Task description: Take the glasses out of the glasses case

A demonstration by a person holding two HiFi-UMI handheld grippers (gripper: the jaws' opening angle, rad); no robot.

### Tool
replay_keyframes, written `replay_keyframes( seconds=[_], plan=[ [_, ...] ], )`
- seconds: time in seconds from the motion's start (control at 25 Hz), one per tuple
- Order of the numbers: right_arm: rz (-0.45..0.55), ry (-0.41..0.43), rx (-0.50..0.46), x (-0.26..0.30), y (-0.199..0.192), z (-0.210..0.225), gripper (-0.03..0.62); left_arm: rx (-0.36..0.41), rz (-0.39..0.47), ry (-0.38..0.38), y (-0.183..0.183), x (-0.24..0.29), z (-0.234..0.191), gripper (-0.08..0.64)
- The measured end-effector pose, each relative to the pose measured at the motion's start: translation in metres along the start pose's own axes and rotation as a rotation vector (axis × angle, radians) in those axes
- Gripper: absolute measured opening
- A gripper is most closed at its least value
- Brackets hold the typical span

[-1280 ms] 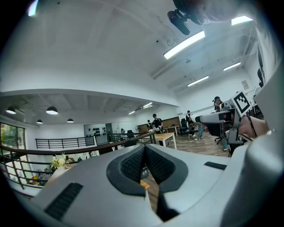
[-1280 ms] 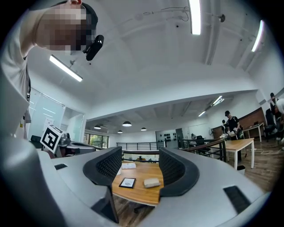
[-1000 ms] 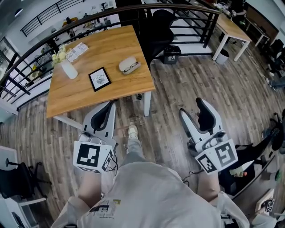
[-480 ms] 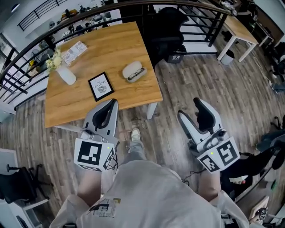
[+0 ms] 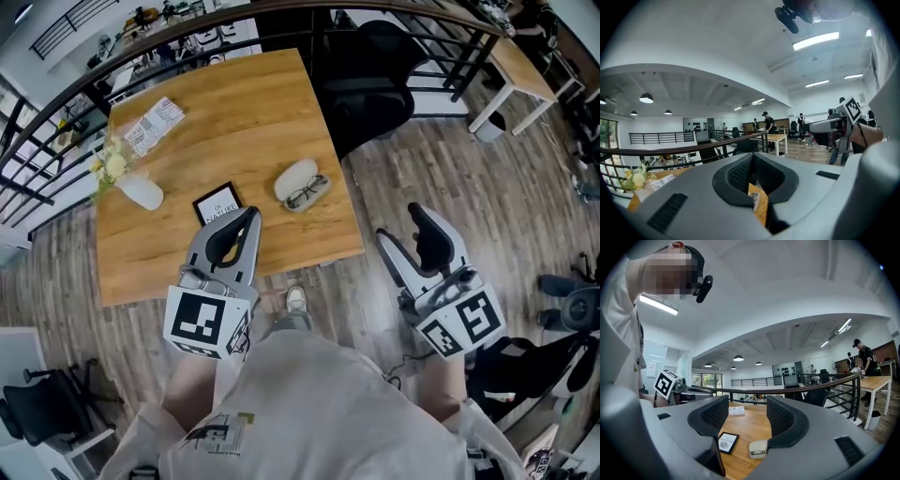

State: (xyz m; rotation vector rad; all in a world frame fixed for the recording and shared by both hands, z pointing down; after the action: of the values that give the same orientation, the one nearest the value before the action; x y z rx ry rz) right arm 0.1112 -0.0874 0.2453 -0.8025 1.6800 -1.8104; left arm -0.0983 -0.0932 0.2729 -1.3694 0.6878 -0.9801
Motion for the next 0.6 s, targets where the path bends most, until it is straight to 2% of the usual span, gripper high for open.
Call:
replay_keyframes(
  seconds=[0.16,0.32,0.6],
  plan=[
    [-0.018,0.019,0.018,0.059,0.001,0.025,0.272,-0.015,-0.008,-0.016,-0.008,0.045,-0.041,0.015],
    [-0.022,0.052,0.042,0.095,0.006,0.032,0.272,-0.02,-0.011,-0.016,-0.015,0.065,-0.071,0.015],
    [-0.056,0.067,0.038,0.12,-0.006,0.044,0.272,-0.037,-0.03,-0.001,-0.027,0.075,-0.086,0.015]
  ],
)
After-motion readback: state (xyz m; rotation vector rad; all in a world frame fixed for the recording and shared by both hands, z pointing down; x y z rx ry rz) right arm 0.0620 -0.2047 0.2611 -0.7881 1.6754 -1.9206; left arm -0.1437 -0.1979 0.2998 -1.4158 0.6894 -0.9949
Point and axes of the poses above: the fingertips, and each gripper's own axes: x forward along the fingers, z to its right, y out of its top, the point moved 2 cm from there along -x, backward along the fingers, and after that the axes turned 1 degree about y, right-handed, at the moved point
